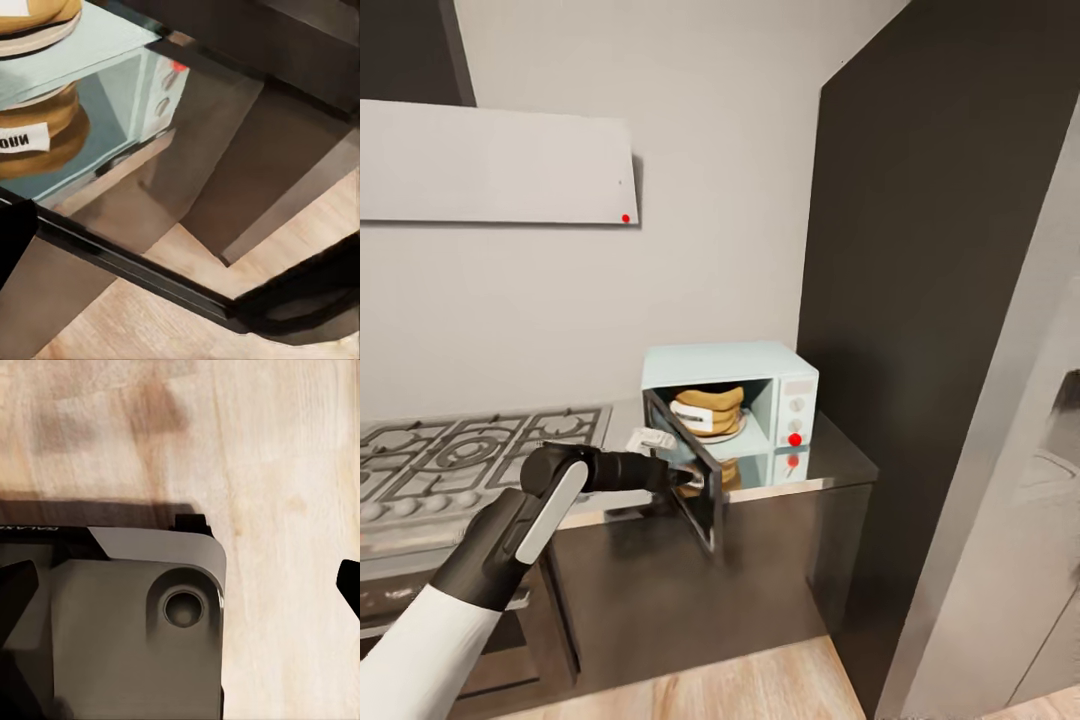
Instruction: In the kitchen, take the popcorn bag from the countertop, put it into the microwave, and heat it until the popcorn is cooked so the cooked popcorn ends up inside the bag.
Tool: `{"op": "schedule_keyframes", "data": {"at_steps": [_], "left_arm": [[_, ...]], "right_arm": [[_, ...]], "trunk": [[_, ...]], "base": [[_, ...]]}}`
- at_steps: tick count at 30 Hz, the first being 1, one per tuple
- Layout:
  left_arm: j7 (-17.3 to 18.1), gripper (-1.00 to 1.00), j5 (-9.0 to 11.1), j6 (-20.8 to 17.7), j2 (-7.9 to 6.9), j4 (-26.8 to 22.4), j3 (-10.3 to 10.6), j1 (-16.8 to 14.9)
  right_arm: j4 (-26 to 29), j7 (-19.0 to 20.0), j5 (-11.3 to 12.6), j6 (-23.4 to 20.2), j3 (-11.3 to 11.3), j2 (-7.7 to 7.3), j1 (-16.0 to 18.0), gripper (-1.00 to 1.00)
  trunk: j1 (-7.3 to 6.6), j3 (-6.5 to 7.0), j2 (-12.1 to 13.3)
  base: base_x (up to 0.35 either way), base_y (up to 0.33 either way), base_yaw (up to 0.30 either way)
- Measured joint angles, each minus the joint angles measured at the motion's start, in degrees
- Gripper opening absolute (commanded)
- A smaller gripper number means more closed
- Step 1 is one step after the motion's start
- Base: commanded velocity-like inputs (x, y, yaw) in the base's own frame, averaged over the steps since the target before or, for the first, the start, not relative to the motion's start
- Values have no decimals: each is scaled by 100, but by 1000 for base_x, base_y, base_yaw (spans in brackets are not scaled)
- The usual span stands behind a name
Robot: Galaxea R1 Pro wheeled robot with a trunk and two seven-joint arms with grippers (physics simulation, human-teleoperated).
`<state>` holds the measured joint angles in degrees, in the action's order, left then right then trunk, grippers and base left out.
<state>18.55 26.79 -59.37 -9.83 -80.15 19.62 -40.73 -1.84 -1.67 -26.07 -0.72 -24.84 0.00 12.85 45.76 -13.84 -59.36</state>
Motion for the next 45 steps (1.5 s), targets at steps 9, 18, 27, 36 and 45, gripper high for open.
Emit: {"op": "schedule_keyframes", "data": {"at_steps": [9, 18, 27, 36, 45], "left_arm": [[-1089, 100, -37, 53, 624, 4, 335, 0], [-2026, 100, -64, 69, 962, 27, 535, 0], [-2301, 100, -166, 68, 1037, 35, 549, 0], [-2589, 100, -140, 43, 938, 40, 522, 2], [-2547, 100, -105, -7, 891, 35, 543, 2]], "right_arm": [[1, 0, 2, -7, -1, -5, 0, 100], [2, 0, 4, -22, -2, -8, -1, 100], [2, -6, 4, -31, -6, -10, -1, 100], [13, -8, -4, -17, -3, -24, -1, 100], [13, -8, -4, -16, -3, -25, -1, 100]], "trunk": [[0, 62, 0], [0, 123, 0], [0, 184, 0], [0, 193, 1], [0, 193, 1]], "base": [[0, 0, -168], [0, 0, -183], [0, 0, -184], [0, 0, -14], [7, 0, 0]]}}
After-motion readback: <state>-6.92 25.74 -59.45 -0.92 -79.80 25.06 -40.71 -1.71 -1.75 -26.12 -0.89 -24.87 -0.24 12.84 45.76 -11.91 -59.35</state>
